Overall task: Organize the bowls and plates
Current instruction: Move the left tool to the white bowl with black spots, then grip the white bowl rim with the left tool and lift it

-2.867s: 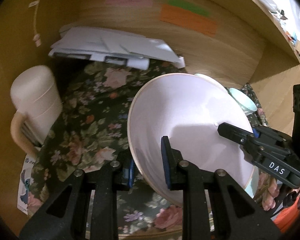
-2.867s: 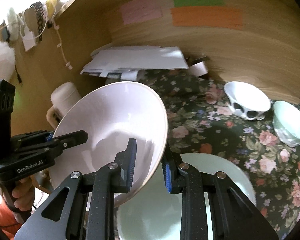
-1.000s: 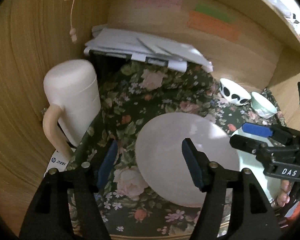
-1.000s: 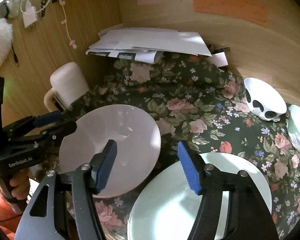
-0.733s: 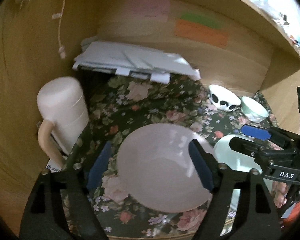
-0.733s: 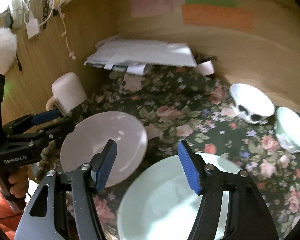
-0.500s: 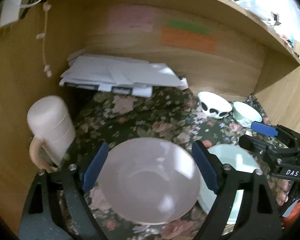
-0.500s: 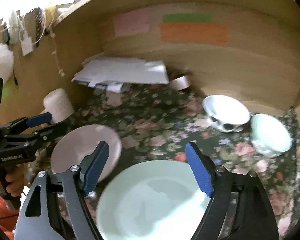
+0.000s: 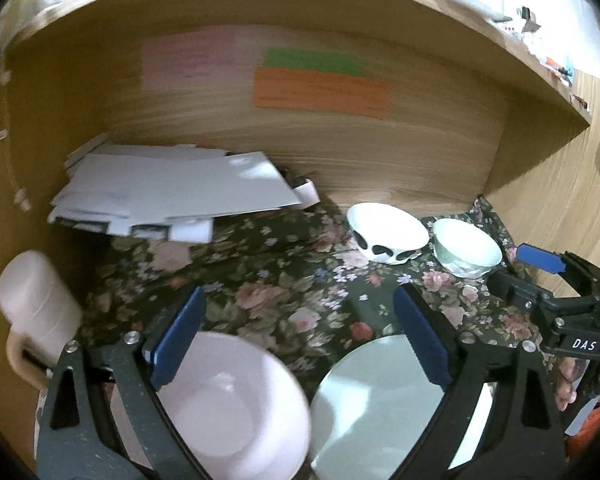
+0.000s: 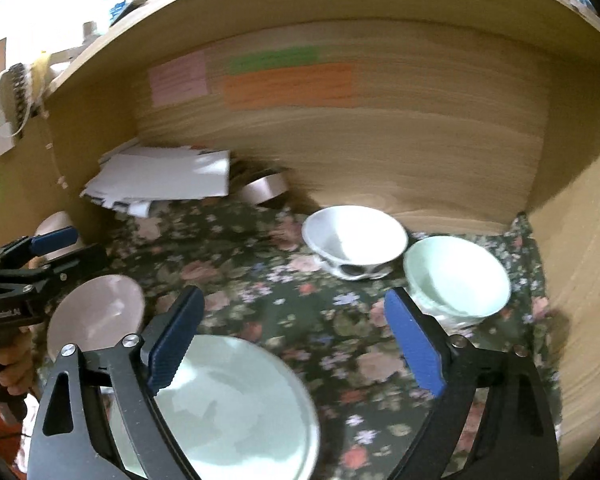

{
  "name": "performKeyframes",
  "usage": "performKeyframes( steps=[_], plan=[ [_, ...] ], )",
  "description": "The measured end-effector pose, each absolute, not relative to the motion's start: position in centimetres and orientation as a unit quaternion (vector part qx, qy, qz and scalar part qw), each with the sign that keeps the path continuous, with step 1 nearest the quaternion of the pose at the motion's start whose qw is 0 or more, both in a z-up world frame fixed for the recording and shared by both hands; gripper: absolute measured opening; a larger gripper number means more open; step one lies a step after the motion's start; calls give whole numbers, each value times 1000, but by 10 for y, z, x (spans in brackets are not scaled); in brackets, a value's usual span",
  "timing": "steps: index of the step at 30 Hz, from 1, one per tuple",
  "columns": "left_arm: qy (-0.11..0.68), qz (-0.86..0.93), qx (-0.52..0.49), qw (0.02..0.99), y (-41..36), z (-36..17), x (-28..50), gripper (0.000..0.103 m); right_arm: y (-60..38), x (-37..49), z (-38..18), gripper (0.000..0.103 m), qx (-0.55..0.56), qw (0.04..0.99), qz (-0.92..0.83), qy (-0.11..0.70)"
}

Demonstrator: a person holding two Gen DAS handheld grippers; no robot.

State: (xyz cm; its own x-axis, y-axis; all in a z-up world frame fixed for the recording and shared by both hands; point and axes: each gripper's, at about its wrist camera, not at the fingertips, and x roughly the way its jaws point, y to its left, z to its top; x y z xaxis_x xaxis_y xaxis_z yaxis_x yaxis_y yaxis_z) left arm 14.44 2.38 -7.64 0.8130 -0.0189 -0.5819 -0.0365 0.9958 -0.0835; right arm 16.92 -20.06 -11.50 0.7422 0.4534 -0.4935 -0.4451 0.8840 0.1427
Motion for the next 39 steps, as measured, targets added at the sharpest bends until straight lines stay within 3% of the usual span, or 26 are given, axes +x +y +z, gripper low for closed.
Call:
performKeyframes(
  steps=[17,28,36,39],
  plan=[
    [370,-6,-21,929,-15,-81,254,96,-232,271,-121,89,30,933,208,293],
    [419,0,-14,908,-15,-115,312,95,-220,342,-155,51,-9,914,201,352],
    [441,15,-17,897,-7,-132,319,95,-215,387,-180,46,-28,899,191,394],
    [445,15,-17,895,-8,-134,321,95,-209,400,-186,37,-40,892,193,407]
  ],
)
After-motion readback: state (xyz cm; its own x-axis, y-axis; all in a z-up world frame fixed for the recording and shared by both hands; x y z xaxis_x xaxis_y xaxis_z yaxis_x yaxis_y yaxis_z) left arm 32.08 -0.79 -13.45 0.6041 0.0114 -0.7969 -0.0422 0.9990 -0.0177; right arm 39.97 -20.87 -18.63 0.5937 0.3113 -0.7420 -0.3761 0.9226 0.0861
